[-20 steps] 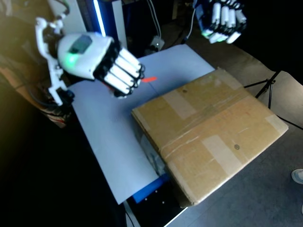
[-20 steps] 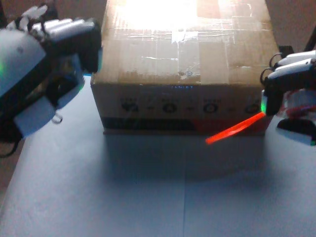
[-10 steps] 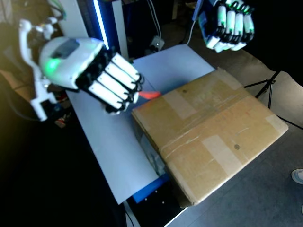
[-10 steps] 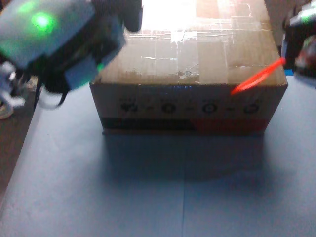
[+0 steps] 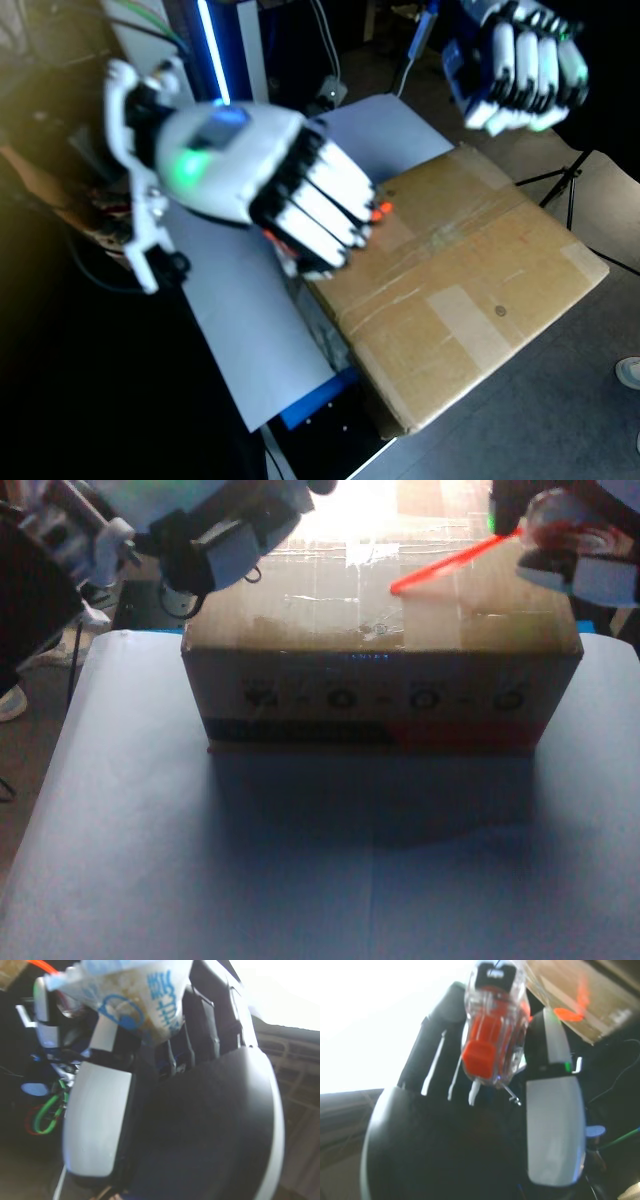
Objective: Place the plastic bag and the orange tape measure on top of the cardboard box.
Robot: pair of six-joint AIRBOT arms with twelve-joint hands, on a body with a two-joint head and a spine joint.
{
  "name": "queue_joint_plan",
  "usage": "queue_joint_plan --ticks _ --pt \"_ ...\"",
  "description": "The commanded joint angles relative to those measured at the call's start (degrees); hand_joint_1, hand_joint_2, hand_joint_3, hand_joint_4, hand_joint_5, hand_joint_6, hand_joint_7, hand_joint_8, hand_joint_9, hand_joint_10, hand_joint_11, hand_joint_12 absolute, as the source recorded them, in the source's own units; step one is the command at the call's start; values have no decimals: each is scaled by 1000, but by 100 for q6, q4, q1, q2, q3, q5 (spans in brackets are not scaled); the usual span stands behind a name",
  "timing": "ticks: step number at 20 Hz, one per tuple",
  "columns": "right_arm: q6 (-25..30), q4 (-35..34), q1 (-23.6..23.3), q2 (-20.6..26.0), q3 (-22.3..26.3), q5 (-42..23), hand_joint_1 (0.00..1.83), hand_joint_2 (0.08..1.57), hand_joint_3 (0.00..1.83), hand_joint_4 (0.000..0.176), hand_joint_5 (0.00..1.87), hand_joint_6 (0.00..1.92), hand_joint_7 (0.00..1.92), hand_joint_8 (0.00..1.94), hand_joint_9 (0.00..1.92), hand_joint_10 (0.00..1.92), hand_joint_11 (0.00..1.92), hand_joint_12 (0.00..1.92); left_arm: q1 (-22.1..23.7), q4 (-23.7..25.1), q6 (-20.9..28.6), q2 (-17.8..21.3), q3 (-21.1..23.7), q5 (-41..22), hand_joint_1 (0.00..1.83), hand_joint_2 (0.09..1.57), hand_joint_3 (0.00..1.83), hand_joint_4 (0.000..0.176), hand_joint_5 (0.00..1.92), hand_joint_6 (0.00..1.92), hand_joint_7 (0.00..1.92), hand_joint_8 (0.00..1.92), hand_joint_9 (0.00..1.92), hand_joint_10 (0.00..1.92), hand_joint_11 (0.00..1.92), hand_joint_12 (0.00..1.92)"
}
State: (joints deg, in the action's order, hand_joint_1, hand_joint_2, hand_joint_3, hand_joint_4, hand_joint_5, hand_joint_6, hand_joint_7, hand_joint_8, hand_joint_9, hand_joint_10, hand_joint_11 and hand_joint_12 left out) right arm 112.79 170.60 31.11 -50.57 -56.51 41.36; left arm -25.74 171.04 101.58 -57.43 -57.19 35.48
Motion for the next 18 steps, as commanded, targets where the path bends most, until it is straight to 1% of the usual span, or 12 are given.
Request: queue_joint_plan --ticks 1,2,3,4,5,6,7,8,10,11,15,18 --pt "-241 197 -226 -56 -2 609 1315 1128 0 0 1279 244 1021 1229 1224 1499 1251 1754 146 153 -28 -71 -101 520 1214 1373 15 0 533 1727 494 1664 400 1814 171 1921" --pt "-596 197 -420 -146 -25 438 1375 1149 0 0 1162 598 864 1202 831 1427 919 1900 196 153 -26 -186 -235 397 1284 1312 0 0 647 1541 585 1553 560 1703 392 1921" --pt "-740 197 -532 -232 -73 358 1253 1080 0 0 1254 552 692 1236 498 1591 598 1917 208 153 -16 -271 -328 332 1297 1295 0 0 694 1487 590 1549 585 1666 415 1921" --pt "-798 197 -613 -354 -176 289 1265 1132 0 0 1224 475 807 1402 815 1785 952 1920 212 153 -5 -392 -473 239 1324 1268 0 0 706 1399 652 1515 642 1616 497 1912" --pt "-798 197 -618 -468 -284 283 1278 1124 0 0 1323 368 872 1275 878 1706 914 1921 227 153 5 -521 -613 132 1352 1219 0 0 776 1184 761 1393 734 1577 751 1919" --pt "-797 197 -628 -561 -362 276 1290 1133 0 0 1339 217 972 1257 1021 1674 1000 1921 249 153 18 -618 -726 39 1358 1205 0 0 786 1167 790 1341 765 1545 776 1907" --pt "-797 197 -642 -645 -423 263 1293 1124 0 0 1405 146 976 1198 933 1641 916 1921 269 153 23 -711 -828 -44 1362 1192 0 0 794 1195 821 1277 790 1485 758 1833" --pt "-797 197 -664 -717 -477 235 1384 1130 0 0 976 821 973 1105 940 1312 907 1693 288 153 35 -831 -956 -123 1266 1200 0 0 808 1036 835 1485 908 1686 949 1912" --pt "-797 197 -669 -750 -504 211 1380 1144 0 0 908 914 919 1197 890 1375 882 1739 304 153 38 -987 -1112 -202 1331 1218 2 0 744 1084 763 1470 782 1636 908 1893" --pt "-797 197 -669 -790 -524 211 1380 1140 0 0 892 983 938 1149 888 1359 815 1747 310 153 49 -1065 -1205 -230 1363 1181 0 0 786 1210 825 1264 829 1406 764 1696" --pt "-798 197 -670 -961 -622 156 1380 1143 0 0 881 997 929 1158 893 1368 841 1758 313 153 64 -1151 -1339 -317 1464 1173 0 0 770 1158 786 1293 815 1344 752 1691" --pt "-798 197 -671 -1012 -658 143 1378 1144 0 0 887 1057 913 1141 891 1347 786 1768 318 130 65 -1168 -1408 -355 1381 1199 4 0 719 1340 770 1299 792 1421 648 1712"
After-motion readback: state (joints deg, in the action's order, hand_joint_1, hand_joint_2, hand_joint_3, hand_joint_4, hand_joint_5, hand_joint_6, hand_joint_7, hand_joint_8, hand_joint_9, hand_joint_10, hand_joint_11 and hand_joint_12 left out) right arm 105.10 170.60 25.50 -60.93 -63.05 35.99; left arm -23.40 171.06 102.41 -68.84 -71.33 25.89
